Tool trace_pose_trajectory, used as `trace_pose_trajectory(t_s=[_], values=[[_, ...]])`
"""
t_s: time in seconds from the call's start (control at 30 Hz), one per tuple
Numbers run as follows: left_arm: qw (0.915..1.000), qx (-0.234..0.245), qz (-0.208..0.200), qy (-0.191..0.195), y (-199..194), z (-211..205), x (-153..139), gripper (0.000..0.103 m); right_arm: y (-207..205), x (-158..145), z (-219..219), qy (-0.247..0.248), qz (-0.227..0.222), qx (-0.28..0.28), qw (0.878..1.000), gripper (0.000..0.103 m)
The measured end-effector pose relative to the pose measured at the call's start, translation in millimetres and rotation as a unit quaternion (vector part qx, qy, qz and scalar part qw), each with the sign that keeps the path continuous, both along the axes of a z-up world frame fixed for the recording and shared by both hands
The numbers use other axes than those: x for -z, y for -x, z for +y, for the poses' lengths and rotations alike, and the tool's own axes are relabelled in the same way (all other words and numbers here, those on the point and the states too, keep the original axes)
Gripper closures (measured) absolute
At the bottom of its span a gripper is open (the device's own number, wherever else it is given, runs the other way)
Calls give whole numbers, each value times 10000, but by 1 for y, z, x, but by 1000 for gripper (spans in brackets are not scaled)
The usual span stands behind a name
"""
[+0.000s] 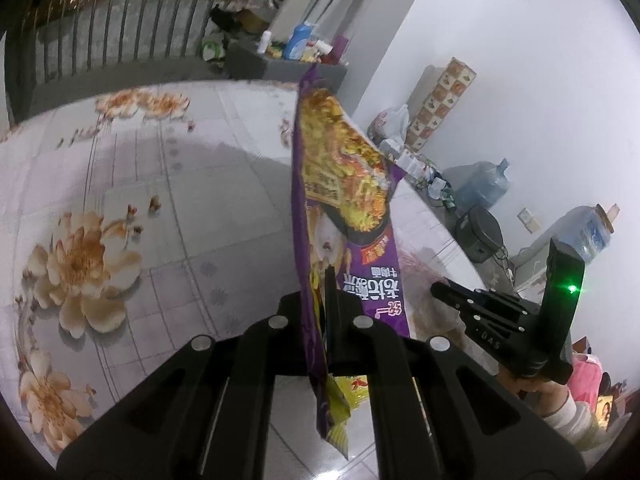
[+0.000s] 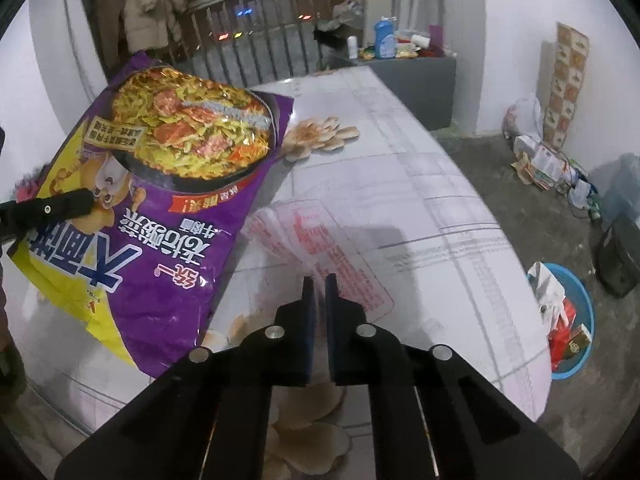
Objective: Collect trash
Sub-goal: 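Lift the snack bag and clear wrapper and carry both over the wastebasket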
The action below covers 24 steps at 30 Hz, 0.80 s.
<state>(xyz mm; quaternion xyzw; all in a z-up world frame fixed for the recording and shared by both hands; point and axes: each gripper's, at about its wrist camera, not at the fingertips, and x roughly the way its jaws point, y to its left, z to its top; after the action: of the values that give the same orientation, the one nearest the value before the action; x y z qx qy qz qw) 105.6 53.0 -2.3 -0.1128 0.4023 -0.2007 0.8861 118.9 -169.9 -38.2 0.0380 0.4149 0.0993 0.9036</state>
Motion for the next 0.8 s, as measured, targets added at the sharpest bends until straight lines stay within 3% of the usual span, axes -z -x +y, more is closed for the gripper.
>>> trace_pose_trajectory(t_s=[0.2,0.4,0.6,0.73,0.8], values=[[9991,321,-283,-62,-10,-26,-29,101,15,-22,-43,-246,-397,606,9971,98],[9928,1025,-590,-163,-27,-99,-59,102,39,-42,-116,-434,-810,1546,9837,98],[9776,1990,-645,-226,-50,-204,-73,102,74,-45,-209,-665,-1073,2735,9536,98],[9644,2605,-397,-223,-71,-283,-64,102,94,-35,-256,-832,-1091,3366,9316,98],[9539,2994,-72,-200,-86,-329,-48,102,100,-26,-276,-913,-1067,3632,9210,98]])
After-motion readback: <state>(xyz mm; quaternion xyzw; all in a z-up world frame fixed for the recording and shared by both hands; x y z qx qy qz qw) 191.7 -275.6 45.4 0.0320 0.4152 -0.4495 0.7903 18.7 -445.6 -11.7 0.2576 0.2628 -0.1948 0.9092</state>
